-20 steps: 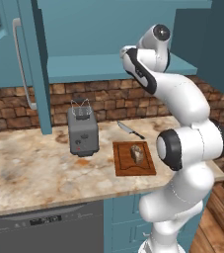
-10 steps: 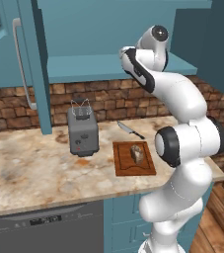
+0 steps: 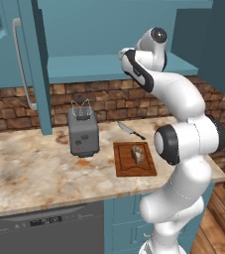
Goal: Pick the bread, place it on the cutting board, pick the jam, place it on the counter, and close the cabinet.
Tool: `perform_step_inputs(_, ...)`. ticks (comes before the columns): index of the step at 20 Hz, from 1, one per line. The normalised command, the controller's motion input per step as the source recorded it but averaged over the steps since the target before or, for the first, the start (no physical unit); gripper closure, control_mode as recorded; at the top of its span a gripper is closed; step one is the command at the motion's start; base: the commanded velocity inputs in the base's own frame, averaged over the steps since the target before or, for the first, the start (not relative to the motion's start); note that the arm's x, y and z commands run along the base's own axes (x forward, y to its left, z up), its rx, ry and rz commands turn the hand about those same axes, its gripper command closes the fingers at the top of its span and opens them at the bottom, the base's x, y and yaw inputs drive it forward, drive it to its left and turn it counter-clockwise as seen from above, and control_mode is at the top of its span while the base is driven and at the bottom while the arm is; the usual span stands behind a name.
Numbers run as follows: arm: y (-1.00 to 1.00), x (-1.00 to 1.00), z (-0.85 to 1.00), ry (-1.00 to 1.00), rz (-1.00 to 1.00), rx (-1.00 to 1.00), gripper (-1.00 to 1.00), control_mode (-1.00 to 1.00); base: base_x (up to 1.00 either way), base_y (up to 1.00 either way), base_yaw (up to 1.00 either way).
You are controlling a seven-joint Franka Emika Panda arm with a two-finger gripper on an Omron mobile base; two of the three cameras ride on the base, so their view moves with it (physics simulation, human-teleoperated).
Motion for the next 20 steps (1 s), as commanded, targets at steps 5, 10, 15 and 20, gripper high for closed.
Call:
perform_step_inputs(5, 0.0, 0.11, 0.0, 0.0, 0.0, 0.0, -1.0, -1.0, 0.0, 0.0, 0.0)
perform_step_inputs(10, 0.0, 0.12, 0.0, 0.0, 0.0, 0.0, -1.0, -1.0, 0.0, 0.0, 0.0)
perform_step_inputs(15, 0.0, 0.1, 0.0, 0.0, 0.0, 0.0, -1.0, -1.0, 0.0, 0.0, 0.0)
perform_step_inputs(20, 0.01, 0.03, 0.0, 0.0, 0.01, 0.0, -1.0, -1.0, 0.0, 0.0, 0.0)
